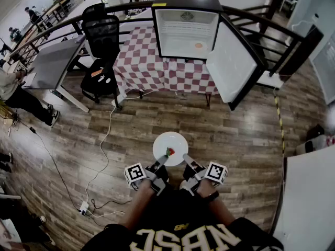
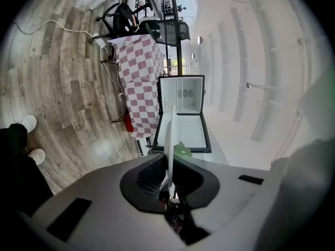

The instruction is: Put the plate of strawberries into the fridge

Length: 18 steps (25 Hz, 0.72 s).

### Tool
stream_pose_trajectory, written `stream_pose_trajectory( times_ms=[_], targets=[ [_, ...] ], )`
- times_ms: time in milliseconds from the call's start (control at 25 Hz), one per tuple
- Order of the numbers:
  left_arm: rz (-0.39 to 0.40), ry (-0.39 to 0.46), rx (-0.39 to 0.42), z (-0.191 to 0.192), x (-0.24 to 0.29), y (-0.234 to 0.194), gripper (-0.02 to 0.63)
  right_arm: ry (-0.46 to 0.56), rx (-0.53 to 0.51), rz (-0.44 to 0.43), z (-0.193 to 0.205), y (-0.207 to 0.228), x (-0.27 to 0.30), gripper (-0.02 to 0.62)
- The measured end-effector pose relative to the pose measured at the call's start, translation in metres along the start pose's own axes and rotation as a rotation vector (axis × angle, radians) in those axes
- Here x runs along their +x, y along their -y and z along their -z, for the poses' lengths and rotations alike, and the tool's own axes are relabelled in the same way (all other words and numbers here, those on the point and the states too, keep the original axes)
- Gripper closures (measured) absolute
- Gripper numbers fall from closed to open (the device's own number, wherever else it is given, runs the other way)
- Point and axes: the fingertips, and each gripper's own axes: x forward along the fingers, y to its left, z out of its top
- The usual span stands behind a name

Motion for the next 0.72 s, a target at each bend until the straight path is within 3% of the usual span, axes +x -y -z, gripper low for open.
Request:
stream_pose_trajectory(
  times_ms=[360,560,720],
  targets=[
    [0.057,0.013,0.001,0.016,0.017,0.011,0.571,-0.009,-0.094,-0.021,-0.025,-0.002,-0.013,0.568],
    [0.041,0.001,-0.025,0.022,0.022,0.000,0.571,0.005,-0.049,-0.018,-0.025,0.006,-0.019,0.568],
    [0.039,-0.047,-0.045,0.005,0.047,-0.009,0.571,0.030,-0.033,-0.010,-0.044,0.017,-0.003,0.568]
  ],
)
